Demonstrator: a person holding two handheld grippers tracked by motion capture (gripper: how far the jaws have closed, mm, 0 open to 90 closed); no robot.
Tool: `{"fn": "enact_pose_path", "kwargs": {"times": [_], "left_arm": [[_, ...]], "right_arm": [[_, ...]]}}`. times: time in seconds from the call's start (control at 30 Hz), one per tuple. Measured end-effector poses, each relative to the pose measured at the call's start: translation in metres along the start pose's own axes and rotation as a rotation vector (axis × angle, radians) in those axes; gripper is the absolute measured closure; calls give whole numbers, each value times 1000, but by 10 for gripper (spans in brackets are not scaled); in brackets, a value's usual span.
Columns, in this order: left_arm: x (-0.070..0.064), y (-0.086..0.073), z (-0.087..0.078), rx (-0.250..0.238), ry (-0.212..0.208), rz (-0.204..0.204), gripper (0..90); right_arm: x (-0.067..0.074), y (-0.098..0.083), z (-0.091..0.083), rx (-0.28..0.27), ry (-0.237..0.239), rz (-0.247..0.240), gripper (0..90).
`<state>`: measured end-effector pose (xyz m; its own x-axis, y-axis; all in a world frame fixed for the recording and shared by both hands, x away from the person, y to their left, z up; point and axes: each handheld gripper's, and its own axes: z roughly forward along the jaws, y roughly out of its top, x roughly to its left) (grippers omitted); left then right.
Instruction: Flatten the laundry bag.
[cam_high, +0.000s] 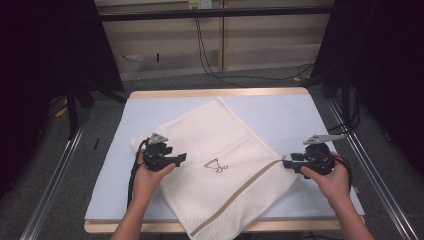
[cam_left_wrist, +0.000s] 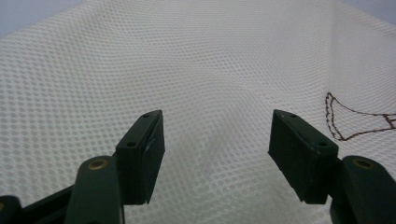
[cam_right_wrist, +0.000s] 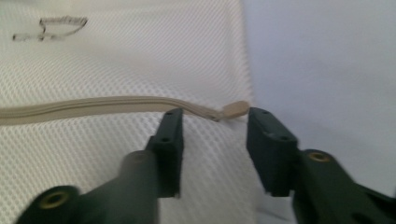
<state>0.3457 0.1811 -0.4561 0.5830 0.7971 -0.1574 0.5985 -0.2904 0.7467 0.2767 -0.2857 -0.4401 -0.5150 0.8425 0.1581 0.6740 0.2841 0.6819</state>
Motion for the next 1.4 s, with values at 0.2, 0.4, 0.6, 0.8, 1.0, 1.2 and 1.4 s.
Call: {"fn": "enact_pose_path", "kwargs": {"times": [0.2,0.4,0.6,0.8,1.0,1.2,1.4], "left_arm": [[6,-8,-9,12,32,-9,320],[11,-16,-20,29,63,-37,323],[19,-26,-30,41,88,-86,339],[27,-33,-47,35,139,-129,378],[30,-46,-53,98,146,-209,409],[23,-51,-44,120,142,-226,490],[21,-49,-42,145,166,-198,675]], "right_arm": [[10,-14,18,94,1,-58,572],[-3,8,18,-27,-54,-4,384],[-12,14,44,-23,-69,-21,398],[-14,14,59,-2,-82,-34,434],[-13,13,65,13,-81,-31,495],[-11,13,65,7,-70,6,699],[-10,12,63,3,-69,1,814]]}}
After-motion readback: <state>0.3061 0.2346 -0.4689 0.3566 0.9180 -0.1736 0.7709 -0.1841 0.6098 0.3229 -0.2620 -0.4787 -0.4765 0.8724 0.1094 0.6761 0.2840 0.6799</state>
